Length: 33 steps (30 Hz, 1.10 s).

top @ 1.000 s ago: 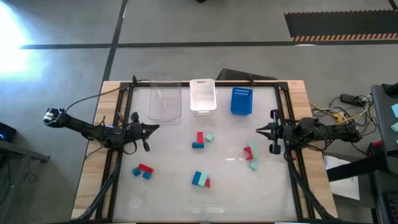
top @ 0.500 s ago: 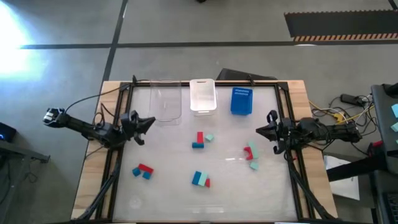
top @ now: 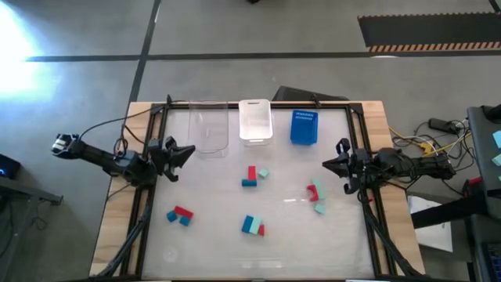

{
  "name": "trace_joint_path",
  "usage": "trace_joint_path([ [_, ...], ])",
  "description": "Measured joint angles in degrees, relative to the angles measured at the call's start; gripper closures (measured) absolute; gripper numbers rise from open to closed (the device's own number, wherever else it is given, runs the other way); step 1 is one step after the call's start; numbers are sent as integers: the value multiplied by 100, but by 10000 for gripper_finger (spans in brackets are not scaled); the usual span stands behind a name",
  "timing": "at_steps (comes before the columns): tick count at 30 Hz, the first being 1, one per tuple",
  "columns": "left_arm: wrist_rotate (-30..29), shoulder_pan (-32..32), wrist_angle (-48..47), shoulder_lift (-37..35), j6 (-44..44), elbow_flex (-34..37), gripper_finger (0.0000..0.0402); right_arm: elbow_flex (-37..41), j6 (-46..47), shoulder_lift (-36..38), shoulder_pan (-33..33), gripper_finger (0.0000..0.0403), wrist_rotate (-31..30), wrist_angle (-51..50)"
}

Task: Sort & place blocks by color
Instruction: Put the blue block into the transparent bin

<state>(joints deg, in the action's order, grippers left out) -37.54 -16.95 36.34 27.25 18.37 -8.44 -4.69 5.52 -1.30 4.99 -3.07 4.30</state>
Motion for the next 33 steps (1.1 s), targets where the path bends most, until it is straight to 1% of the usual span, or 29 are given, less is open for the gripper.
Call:
trace_joint_path([
  [3,1,0,26,392,-118,-437,402,-1,0,0,0,390,0,68],
  [9,62,-2,17,1403,-247,-1198,402,0,-15,0,0,390,0,215],
  [16,551,-4,-116,2591,-211,-1905,402,-1,-15,0,0,390,-1,236],
  [18,716,-4,-532,2944,-13,-2172,402,-2,-15,0,0,390,0,246],
  [20,887,-4,-1182,3244,263,-2474,402,0,-15,0,0,390,0,246],
  [25,1444,0,-3403,3976,777,-3421,402,-1,-15,0,0,390,0,298],
  [28,1633,0,-4477,4430,824,-3900,402,-2,-15,0,-2,390,-2,429],
  [31,1655,8,-5068,4881,707,-4246,402,-2,-15,0,-2,390,-2,509],
  [33,1655,16,-5192,5175,498,-4399,402,-2,-15,0,-2,390,-3,526],
])
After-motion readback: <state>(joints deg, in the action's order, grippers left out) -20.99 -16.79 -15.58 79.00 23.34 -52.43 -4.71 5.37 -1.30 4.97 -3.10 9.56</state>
